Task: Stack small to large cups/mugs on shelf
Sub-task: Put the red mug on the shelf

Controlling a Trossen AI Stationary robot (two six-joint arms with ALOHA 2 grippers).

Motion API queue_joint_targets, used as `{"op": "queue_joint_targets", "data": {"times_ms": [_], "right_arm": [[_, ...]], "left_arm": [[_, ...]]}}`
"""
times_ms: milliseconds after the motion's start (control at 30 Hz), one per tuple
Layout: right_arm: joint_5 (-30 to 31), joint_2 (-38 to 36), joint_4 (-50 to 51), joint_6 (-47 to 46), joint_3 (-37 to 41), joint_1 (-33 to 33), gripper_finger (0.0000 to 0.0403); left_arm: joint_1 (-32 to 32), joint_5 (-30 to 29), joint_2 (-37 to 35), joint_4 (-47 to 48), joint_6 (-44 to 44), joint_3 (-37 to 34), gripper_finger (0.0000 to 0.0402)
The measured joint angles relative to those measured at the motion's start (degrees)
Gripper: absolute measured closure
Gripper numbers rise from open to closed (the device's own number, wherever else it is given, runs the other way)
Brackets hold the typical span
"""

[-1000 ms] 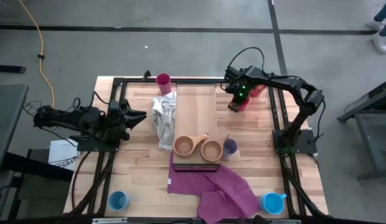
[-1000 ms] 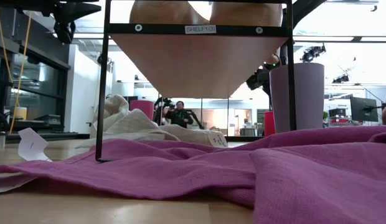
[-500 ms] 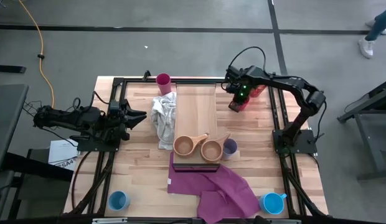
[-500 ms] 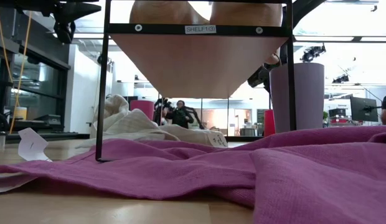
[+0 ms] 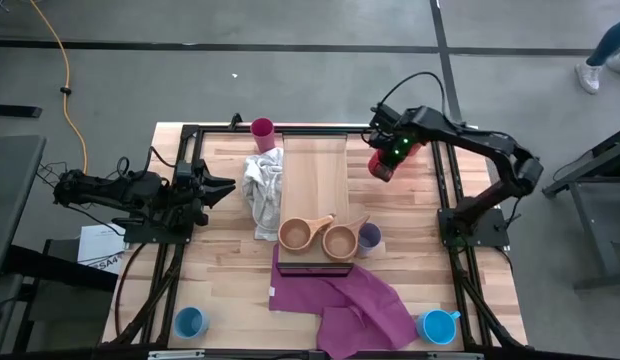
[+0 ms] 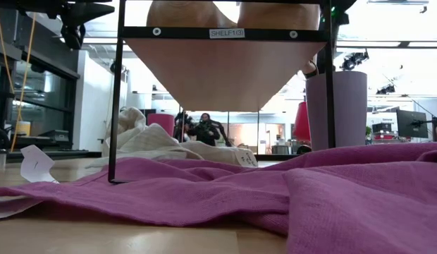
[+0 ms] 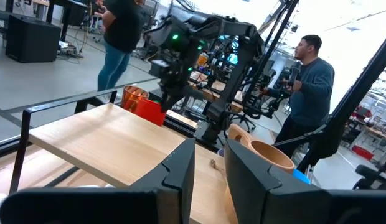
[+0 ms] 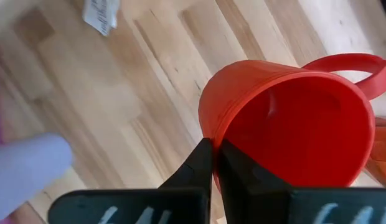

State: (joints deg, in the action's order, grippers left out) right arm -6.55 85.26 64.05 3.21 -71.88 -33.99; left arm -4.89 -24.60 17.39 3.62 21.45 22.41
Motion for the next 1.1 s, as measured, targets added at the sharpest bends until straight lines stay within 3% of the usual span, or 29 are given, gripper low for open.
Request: {"op": "queue_joint_targets", "data": {"times_ms": [467, 600, 733, 900, 1100], "right_arm": [[2.45, -17.36, -1.22, -10.09, -0.04, 7.52, 0.0403], [1.52, -22.20, -8.78, -13.13, -0.04, 9.45, 0.0403], [-3.39, -25.02, -20.08, -16.35, -0.07, 10.74, 0.0403], [-8.55, -23.27, -25.01, -17.66, -3.72, 13.03, 0.0403], [-8.01, -13.88, -13.10, -9.32, -18.80, 16.85, 0.0403]], "left_arm": [[0.01, 0.00, 0.00, -0.39, 1.33, 0.00, 0.0324], [-0.01, -0.02, -0.02, -0.63, 1.35, 0.00, 0.0324], [-0.01, -0.02, -0.01, -0.79, 1.73, 0.00, 0.0324], [-0.01, -0.02, 0.00, -0.79, 3.08, 0.00, 0.0324], [-0.01, -0.02, 0.00, -0.74, 3.89, 0.00, 0.0324]]}}
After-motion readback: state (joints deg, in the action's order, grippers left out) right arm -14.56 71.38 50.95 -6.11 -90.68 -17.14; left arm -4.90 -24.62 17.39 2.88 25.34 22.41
